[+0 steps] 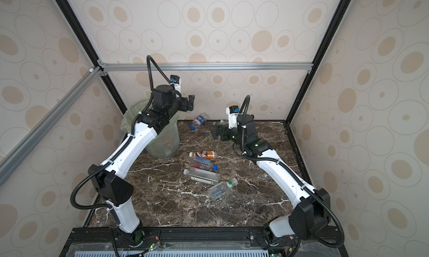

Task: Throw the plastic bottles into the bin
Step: 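Move the left gripper down toward the Pepsi bottle by the wall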

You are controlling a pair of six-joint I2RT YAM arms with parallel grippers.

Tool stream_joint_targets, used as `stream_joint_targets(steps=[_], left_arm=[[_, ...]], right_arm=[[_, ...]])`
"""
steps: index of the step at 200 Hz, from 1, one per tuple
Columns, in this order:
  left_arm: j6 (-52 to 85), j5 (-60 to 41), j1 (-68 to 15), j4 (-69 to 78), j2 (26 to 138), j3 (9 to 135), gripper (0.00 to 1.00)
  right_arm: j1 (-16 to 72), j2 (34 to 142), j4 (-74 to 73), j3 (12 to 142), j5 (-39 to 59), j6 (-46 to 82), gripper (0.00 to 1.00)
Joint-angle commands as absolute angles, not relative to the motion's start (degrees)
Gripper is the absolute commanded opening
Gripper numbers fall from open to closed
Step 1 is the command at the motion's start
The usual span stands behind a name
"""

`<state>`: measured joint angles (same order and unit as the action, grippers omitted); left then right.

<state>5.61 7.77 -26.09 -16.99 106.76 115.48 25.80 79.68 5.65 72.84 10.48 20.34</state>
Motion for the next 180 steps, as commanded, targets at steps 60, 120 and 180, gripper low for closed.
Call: stream_joint_targets(steps=[60,120,180], left_arm=[[7.77,4.33,-29.03,-18.39,112.87,121.41,0.99],[6.34,9.38,-29.36,-20.63,127.71,129.95,0.99],[3.48,17.53,-29.41,-18.80,139.62,133.25,0.99]], right_arm=[[20.60,83.47,7.37,68.84,8.00,24.52,1.00],[19.41,82.35,7.10,66.07,9.22,25.71,1.00],[16.39,77.46,9.03,61.90,10.10,24.70,1.00]])
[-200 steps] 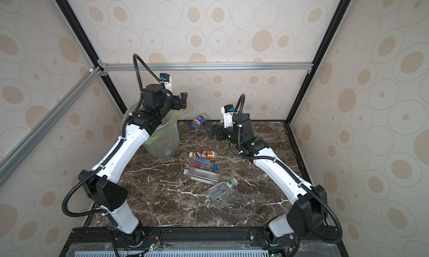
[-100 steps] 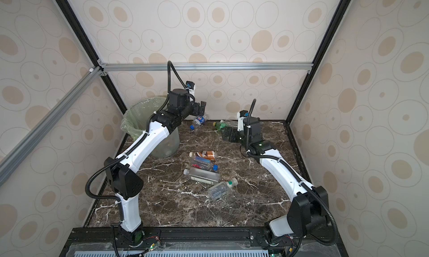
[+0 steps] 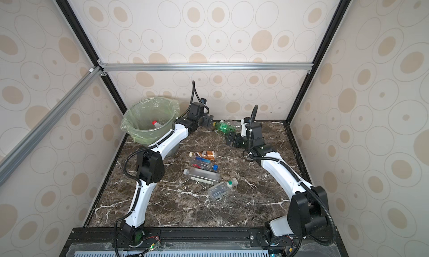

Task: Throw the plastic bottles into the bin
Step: 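Move the left gripper down toward the Pepsi bottle by the wall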

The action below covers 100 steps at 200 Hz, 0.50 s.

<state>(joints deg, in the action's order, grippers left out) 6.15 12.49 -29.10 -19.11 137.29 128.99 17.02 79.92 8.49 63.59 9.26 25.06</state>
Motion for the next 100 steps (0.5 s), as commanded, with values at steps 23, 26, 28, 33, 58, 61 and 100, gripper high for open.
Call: stream_joint_targets(steps=[23,26,28,33,58,61,100], left_arm=[[1.91,21.36,-29.36,-19.69,145.09,138.06,0.99],[1.71,21.82,-29.36,-19.72,145.61,138.52,0.99],[1.57,22.11,-29.42,-19.63,145.91,138.76,0.99],[1.30,22.55,-29.23,-19.48,146.70,139.30,0.99],[0.29,25.31,-28.84,-17.23,148.76,139.57,0.99],[0.18,25.51,-28.69,-16.97,148.98,139.57,0.99],[0.61,24.33,-26.69,-14.58,151.11,140.12,0.99]], right_arm=[[14.75,77.21,9.40,61.32,10.28,23.93,1.00],[14.76,77.25,9.48,61.28,10.28,23.83,1.00],[14.70,77.25,9.47,61.26,10.28,23.78,1.00],[14.67,77.32,9.47,61.22,10.36,23.74,1.00],[14.38,77.99,9.40,61.24,10.63,23.47,1.00],[14.41,78.04,9.40,61.25,10.71,23.47,1.00],[14.32,79.02,9.05,61.17,11.07,23.31,1.00]])
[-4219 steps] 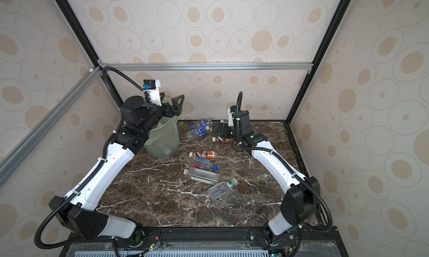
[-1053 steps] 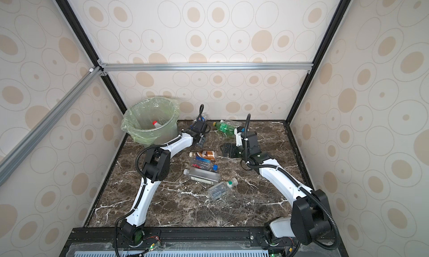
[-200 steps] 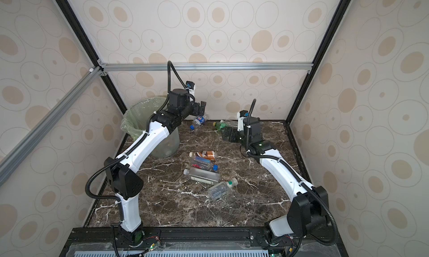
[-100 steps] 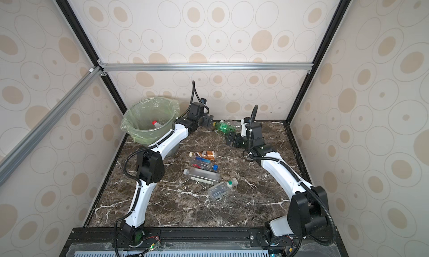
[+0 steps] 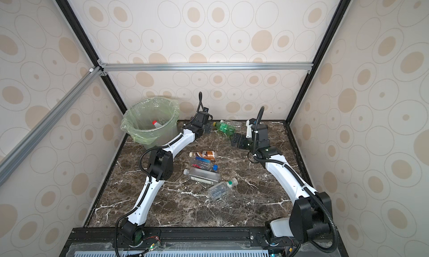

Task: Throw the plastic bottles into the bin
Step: 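Move the left gripper down toward the Pepsi bottle by the wall, then lower the left gripper around the Pepsi bottle's blue cap and close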

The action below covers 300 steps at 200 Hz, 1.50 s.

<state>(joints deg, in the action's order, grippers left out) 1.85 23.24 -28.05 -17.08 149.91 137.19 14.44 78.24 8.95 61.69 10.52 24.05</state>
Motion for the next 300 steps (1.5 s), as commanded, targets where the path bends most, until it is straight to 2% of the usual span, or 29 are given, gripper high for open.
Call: stream_joint_targets(steps=[1,51,102,197,300], left_arm=[[0.61,24.29,-26.71,-14.50,151.14,140.11,0.99],[1.38,23.74,-24.91,-12.59,153.52,140.62,0.99],[2.50,18.73,-23.57,-13.09,154.77,140.10,0.99],[7.87,8.35,-20.33,-13.97,153.05,136.92,0.97],[9.81,4.21,-18.25,-13.10,152.27,134.74,0.96]], right_arm=[[14.32,79.06,9.05,61.17,11.07,23.30,1.00],[14.23,80.32,8.61,61.03,10.99,23.31,1.00],[14.15,81.56,8.48,61.71,11.20,23.72,1.00],[14.15,81.74,4.22,58.39,12.05,25.75,1.00],[14.15,81.47,3.62,58.31,11.69,25.88,1.00]])
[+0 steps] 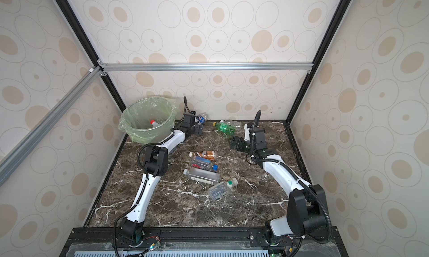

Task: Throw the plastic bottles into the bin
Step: 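Lower the left gripper around the Pepsi bottle's blue cap and close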

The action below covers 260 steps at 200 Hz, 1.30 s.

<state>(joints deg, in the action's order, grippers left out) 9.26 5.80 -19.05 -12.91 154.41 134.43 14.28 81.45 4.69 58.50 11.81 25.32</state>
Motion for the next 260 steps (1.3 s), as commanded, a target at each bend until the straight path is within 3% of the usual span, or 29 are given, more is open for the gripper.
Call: stream_joint_targets(steps=[1,260], left_arm=[[9.79,4.13,-18.27,-13.14,152.29,134.78,0.96],[9.48,-6.20,-16.53,-12.49,153.15,134.68,0.86]], right_arm=[[14.15,81.47,3.57,58.24,11.65,25.95,1.00],[14.11,80.82,3.34,57.39,10.45,26.09,1.00]])
